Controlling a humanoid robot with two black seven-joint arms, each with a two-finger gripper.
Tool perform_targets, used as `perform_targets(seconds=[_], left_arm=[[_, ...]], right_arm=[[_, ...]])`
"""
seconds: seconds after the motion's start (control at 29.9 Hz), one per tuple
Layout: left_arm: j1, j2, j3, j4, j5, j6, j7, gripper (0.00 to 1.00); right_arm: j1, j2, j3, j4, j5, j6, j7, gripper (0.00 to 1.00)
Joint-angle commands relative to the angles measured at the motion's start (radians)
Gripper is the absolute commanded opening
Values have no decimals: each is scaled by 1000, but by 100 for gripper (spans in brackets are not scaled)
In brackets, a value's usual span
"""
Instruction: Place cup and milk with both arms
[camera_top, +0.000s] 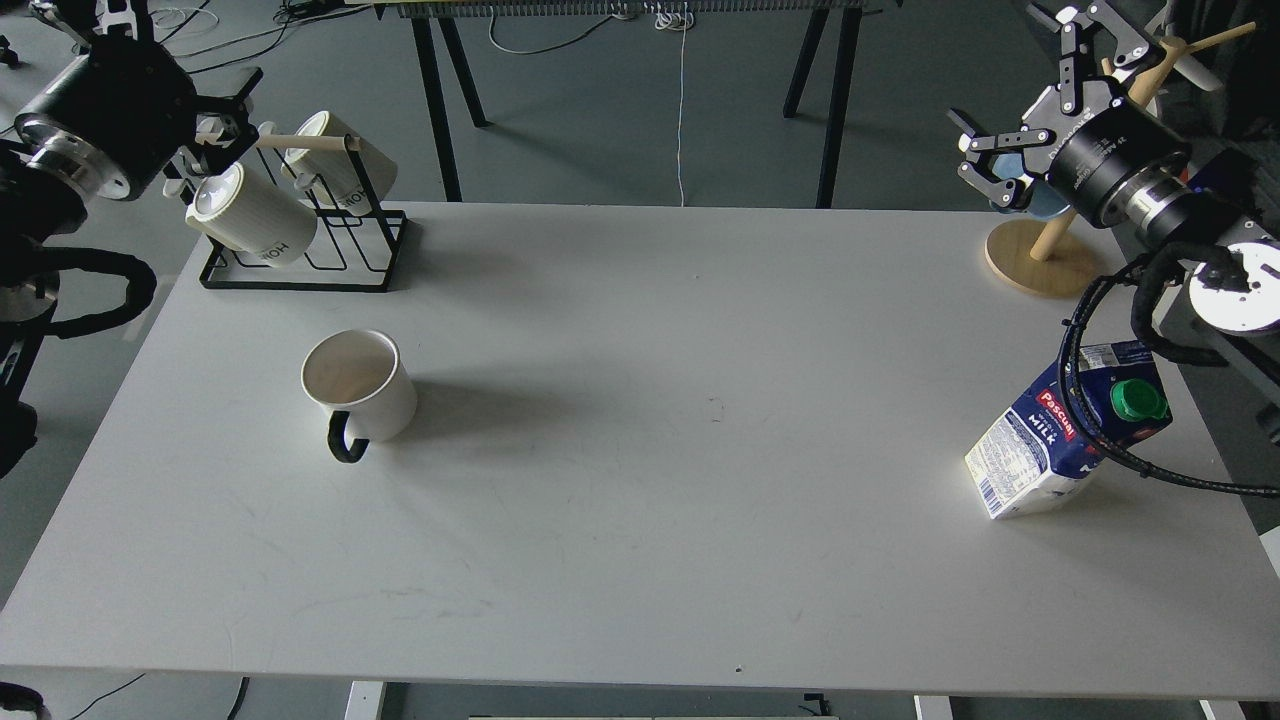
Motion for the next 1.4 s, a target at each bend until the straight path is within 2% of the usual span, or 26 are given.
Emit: perform_targets(seconds=[0.0, 0.2, 0.7, 1.07, 1.37], left_arm=[[-2, 2, 0, -2, 1, -12, 0, 100], [-2, 2, 2, -11, 4, -9, -11, 100], [-17, 4, 5, -14, 7, -7, -11, 100], [-17, 4, 14, -14, 9, -10, -11, 100], [-16, 6, 16, -28, 11, -12, -13, 100]], right_arm=[[-1, -29, 2, 36, 2, -6, 1, 99], [-27, -89, 48, 124, 26, -55, -1, 98], [-120, -353, 79, 423, 138, -56, 10, 98], [-120, -439, 85, 510, 203, -56, 13, 98], [-120, -509, 91, 526, 227, -44, 11, 98]])
